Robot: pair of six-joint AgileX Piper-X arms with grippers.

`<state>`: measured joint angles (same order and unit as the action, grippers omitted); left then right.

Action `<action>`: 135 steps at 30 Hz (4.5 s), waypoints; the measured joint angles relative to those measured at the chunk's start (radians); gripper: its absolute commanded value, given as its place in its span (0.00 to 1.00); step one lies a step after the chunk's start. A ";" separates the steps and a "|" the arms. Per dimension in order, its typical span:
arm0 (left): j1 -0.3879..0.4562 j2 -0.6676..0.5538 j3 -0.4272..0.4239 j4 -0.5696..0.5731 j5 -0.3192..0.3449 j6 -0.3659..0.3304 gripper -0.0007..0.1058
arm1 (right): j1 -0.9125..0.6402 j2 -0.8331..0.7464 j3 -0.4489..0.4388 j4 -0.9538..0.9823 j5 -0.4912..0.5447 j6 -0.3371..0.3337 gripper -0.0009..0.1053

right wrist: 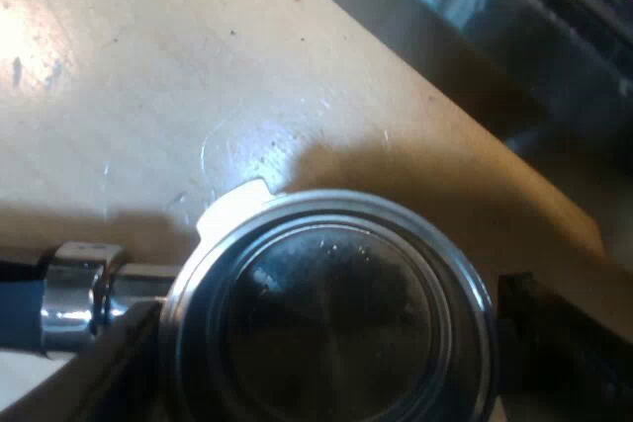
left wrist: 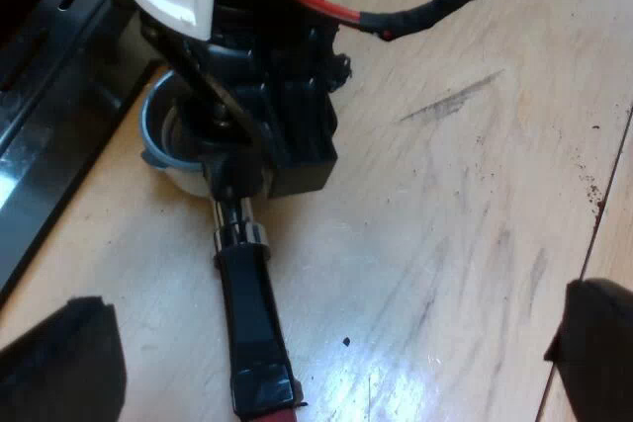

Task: Put the handle in the coffee machine

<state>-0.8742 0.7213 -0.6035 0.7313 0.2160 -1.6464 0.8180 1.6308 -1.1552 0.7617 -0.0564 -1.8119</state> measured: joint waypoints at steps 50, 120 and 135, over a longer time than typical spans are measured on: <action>0.000 0.004 0.031 0.013 0.051 0.157 0.84 | 0.000 -0.464 -0.003 0.384 0.033 0.269 0.01; 0.000 0.033 0.150 -0.263 0.119 0.153 0.01 | 0.000 -0.471 -0.003 0.390 -0.014 0.329 0.02; 0.000 0.036 0.153 -0.258 0.178 0.062 0.01 | 0.000 -0.471 -0.003 0.383 -0.005 0.335 0.76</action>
<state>-0.8742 0.7571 -0.4510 0.4738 0.3937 -1.5839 0.8180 1.1603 -1.1583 1.1445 -0.0618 -1.4766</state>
